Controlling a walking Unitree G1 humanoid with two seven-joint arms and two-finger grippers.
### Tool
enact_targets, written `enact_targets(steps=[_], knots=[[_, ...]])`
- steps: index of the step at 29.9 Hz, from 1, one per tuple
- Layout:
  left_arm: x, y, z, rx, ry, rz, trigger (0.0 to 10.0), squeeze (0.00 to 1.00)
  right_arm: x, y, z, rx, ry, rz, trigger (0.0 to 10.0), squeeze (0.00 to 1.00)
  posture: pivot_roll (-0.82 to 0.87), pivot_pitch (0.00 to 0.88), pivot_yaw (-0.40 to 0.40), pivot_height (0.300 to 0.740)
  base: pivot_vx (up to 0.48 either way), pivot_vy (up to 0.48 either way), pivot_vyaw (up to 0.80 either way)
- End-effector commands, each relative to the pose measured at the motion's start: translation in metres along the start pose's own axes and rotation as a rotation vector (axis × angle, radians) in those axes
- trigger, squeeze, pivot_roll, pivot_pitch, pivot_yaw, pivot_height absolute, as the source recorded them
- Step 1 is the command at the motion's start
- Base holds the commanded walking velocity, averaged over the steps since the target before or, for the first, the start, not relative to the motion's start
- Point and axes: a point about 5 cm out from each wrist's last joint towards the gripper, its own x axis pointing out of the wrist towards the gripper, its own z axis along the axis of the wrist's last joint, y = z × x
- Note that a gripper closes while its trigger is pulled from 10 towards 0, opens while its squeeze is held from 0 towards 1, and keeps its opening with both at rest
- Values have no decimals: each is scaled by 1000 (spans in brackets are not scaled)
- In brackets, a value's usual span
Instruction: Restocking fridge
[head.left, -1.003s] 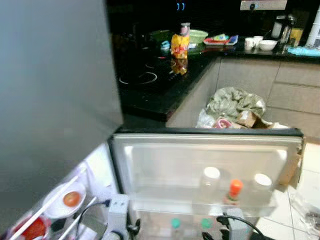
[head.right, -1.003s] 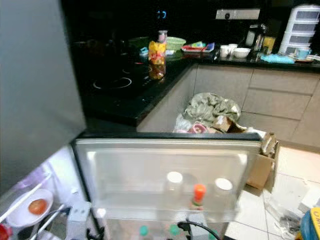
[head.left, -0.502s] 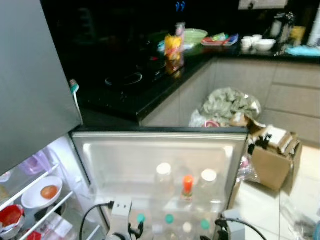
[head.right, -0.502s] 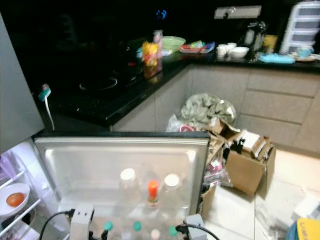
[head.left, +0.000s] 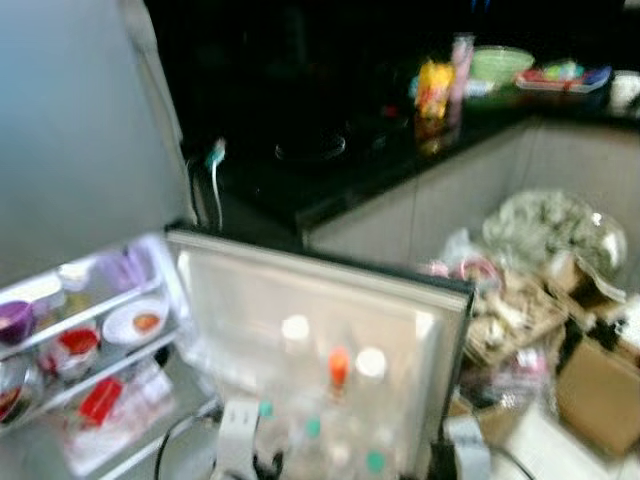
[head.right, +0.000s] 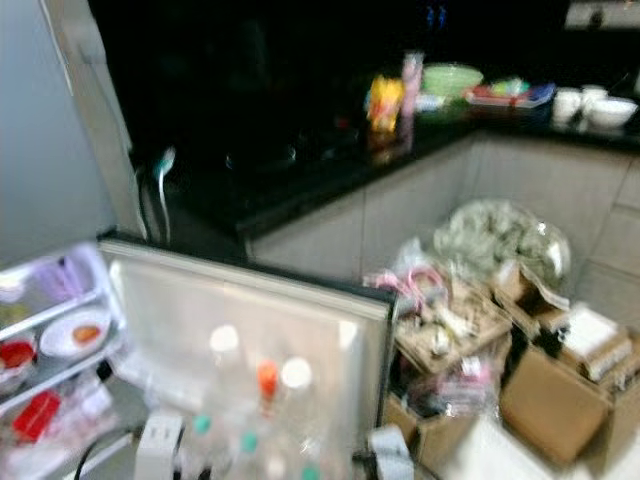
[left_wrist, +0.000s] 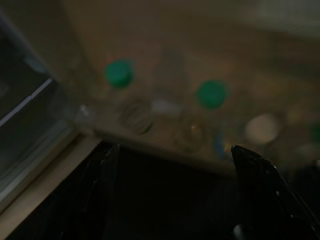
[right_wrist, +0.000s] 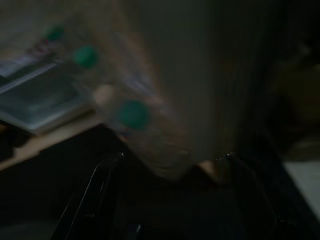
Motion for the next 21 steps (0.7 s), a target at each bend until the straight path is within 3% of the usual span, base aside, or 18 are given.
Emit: enact_targets(steps=[1, 6, 13, 15, 19, 21], knots=[[-5, 6, -7, -26, -4, 45, 10000, 0, 3, 6, -2, 27, 9, 13, 10000, 0, -48, 51, 21, 740, 0, 0, 0], [-8, 21, -3, -76, -46, 140, 10000, 0, 3, 7, -2, 11, 11, 28, 10000, 0, -47, 54, 20, 740, 0, 0, 0], [-10, 30, 0, -84, -72, 179, 10000, 0, 3, 6, -1, -3, 1, 20, 10000, 0, -45, 56, 20, 740, 0, 0, 0], [-11, 35, 0, -90, -77, 206, 10000, 0, 3, 3, 3, -49, 0, -24, 10000, 0, -46, 59, 26, 740, 0, 0, 0], [-13, 39, -2, -97, -73, 231, 10000, 0, 3, 0, 6, -50, -2, -56, 10000, 0, -45, 60, 30, 740, 0, 0, 0], [-18, 48, -8, -104, -44, 266, 10000, 0, -1, -12, 9, -100, 18, -155, 10000, 0, -41, 57, 31, 740, 0, 0, 0]])
